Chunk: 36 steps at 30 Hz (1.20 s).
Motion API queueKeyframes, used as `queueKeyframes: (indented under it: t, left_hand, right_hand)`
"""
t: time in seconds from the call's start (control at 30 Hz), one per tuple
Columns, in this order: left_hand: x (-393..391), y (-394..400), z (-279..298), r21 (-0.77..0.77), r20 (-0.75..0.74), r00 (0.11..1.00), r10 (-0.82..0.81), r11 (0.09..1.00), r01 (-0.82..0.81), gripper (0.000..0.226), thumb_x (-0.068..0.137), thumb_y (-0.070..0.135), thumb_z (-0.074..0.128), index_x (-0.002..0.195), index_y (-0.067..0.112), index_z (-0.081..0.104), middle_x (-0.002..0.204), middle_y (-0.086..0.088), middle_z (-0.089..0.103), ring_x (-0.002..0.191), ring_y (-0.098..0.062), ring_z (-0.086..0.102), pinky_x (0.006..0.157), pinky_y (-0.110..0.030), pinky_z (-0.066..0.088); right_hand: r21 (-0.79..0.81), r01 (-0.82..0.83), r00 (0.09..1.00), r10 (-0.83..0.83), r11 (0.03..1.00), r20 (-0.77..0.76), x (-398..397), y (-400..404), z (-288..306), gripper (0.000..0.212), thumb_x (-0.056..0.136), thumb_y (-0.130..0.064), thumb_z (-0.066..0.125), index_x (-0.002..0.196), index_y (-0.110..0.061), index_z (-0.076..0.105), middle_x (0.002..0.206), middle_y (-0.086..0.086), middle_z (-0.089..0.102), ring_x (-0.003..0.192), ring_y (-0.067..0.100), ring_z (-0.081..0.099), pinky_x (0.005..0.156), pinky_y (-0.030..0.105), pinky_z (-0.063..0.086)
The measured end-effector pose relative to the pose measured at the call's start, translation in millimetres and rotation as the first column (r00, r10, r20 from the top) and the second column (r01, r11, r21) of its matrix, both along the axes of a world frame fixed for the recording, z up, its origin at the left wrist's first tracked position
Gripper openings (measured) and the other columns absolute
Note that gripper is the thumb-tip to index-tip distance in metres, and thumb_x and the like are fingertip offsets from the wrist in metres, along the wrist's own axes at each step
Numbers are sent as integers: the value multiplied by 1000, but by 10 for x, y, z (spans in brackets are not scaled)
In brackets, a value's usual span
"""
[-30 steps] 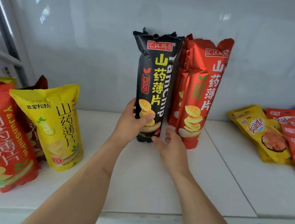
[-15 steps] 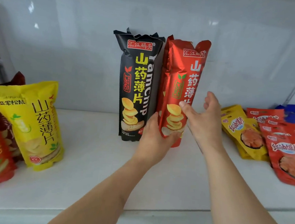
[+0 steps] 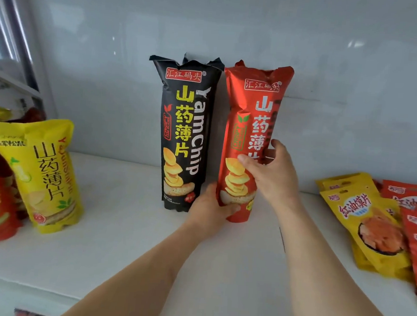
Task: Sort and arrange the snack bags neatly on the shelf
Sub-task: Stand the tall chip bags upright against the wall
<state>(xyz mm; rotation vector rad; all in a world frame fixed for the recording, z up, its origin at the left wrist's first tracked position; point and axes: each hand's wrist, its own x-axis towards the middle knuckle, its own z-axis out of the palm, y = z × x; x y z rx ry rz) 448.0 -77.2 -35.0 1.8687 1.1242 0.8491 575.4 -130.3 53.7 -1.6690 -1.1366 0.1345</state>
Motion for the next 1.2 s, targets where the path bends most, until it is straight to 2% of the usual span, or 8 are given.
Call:
queueKeyframes:
  t: [0.1, 0.27, 0.4, 0.57, 0.73, 0.87, 1.03, 1.2]
  left_hand:
    - [36, 40, 6, -8, 18, 1000, 1, 1000, -1, 74, 87, 30, 77, 149, 24, 37, 127, 9, 49, 129, -20, 52, 94, -25, 42]
    - [97, 192, -45, -17, 41, 999, -21, 1000, 21, 74, 85, 34, 78, 148, 28, 38, 142, 2, 51, 130, -20, 52, 107, -38, 47]
    - [122, 264, -102, -63, 113, 991, -66, 995, 73, 78, 83, 32, 81, 148, 30, 38, 130, 10, 49, 125, -15, 52, 106, -35, 47]
    - [181, 363, -78, -94, 235, 966, -105, 987, 131, 78, 70, 30, 91, 127, 46, 40, 125, 14, 53, 117, -5, 52, 103, -33, 48]
    - [264, 474, -72, -167, 323, 931, -170, 958, 233, 107, 48, 43, 96, 139, 41, 41, 132, 7, 63, 123, -14, 60, 106, -46, 50]
    - [310, 567, -93, -186, 324, 919, -226, 937, 296, 102, 64, 17, 93, 147, 30, 35, 133, 2, 60, 124, -16, 59, 95, -28, 52]
    - [331, 606, -75, -175, 347, 902, -257, 927, 332, 92, 74, 0, 86, 144, 28, 32, 124, 7, 60, 102, 6, 59, 69, -3, 48]
    - [350, 645, -98, -171, 353, 901, -252, 930, 327, 113, 65, 8, 93, 151, 30, 23, 134, 2, 58, 121, -9, 59, 85, -15, 52]
  right_hand:
    - [1, -17, 1000, 17, 1000, -19, 60, 71, -19, 91, 74, -62, 74, 146, -23, 36, 136, 1, 56, 111, 16, 63, 84, 31, 51]
    - [-6, -16, 999, 15, 1000, -48, 115, 159, -54, 92, 74, -65, 72, 147, -25, 33, 138, 0, 55, 113, 16, 63, 90, 38, 55]
    - [-1, -37, 995, 37, 999, -91, 151, 176, -64, 92, 75, -63, 73, 148, -25, 32, 138, -1, 56, 114, 16, 62, 91, 37, 54]
    - [10, -135, 970, 134, 991, -203, 199, 181, -92, 107, 68, -61, 78, 153, -30, 21, 152, -2, 39, 134, 17, 47, 96, 36, 47]
    - [16, -316, 902, 306, 948, -304, 293, 249, -96, 113, 61, -55, 80, 153, -33, 19, 147, -12, 41, 121, 3, 49, 92, 31, 45]
    - [9, -427, 852, 405, 904, -331, 379, 376, -87, 92, 64, -47, 80, 142, -37, 33, 129, -15, 58, 110, 7, 63, 92, 34, 55]
    - [43, -496, 803, 478, 867, -356, 430, 480, -112, 73, 62, -47, 80, 124, -46, 41, 114, -18, 66, 99, 2, 69, 86, 30, 59]
    - [107, -490, 791, 493, 865, -362, 444, 529, -116, 97, 33, -76, 83, 117, -51, 42, 110, -23, 68, 101, 1, 68, 68, 17, 57]
